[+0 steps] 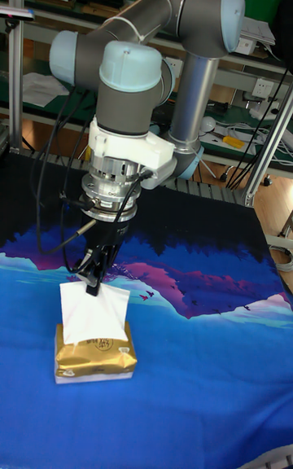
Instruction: Pull out a napkin
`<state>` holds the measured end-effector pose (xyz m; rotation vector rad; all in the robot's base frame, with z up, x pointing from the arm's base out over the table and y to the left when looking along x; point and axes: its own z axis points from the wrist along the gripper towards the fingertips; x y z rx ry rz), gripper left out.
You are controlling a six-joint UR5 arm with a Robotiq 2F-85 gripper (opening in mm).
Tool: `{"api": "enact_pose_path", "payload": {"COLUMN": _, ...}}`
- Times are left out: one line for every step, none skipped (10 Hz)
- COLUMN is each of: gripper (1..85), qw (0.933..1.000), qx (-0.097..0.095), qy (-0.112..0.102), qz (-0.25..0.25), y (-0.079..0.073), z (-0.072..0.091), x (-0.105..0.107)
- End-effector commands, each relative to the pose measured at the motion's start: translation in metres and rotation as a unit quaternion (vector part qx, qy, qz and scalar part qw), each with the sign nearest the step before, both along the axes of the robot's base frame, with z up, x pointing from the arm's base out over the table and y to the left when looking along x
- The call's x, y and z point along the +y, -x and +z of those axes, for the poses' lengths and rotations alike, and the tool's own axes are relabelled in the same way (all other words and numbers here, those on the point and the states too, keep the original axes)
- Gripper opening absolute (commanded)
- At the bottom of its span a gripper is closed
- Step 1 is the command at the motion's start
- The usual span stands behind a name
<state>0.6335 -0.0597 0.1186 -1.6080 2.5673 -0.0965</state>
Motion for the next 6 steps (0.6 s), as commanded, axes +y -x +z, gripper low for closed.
{"api": "enact_pose_path", "payload": {"gripper": 1.0, "qw": 1.0, "qx": 0.005, "qy": -0.005, "qz": -0.003, "y": 0.001, "z": 0.008, "x": 0.002}}
{"api": "enact_pose_path", "payload": {"gripper": 1.0, "qw": 0.9999, "qx": 0.008, "qy": -0.006, "qz": -0.003, "y": 0.003, "z": 0.01, "x": 0.002}}
{"api": "enact_pose_path", "payload": {"gripper": 1.0, "qw": 0.9999, "qx": 0.014, "qy": -0.005, "qz": -0.005, "y": 0.008, "z": 0.013, "x": 0.002}}
{"api": "enact_pose_path", "payload": {"gripper": 1.0, "qw": 0.9998, "qx": 0.02, "qy": -0.004, "qz": -0.007, "y": 0.012, "z": 0.017, "x": 0.001}}
{"api": "enact_pose_path", "payload": {"gripper": 1.0, "qw": 0.9997, "qx": 0.023, "qy": -0.003, "qz": -0.008, "y": 0.015, "z": 0.02, "x": 0.0}}
{"api": "enact_pose_path", "payload": {"gripper": 1.0, "qw": 0.9997, "qx": 0.024, "qy": -0.003, "qz": -0.008, "y": 0.017, "z": 0.022, "x": 0.0}}
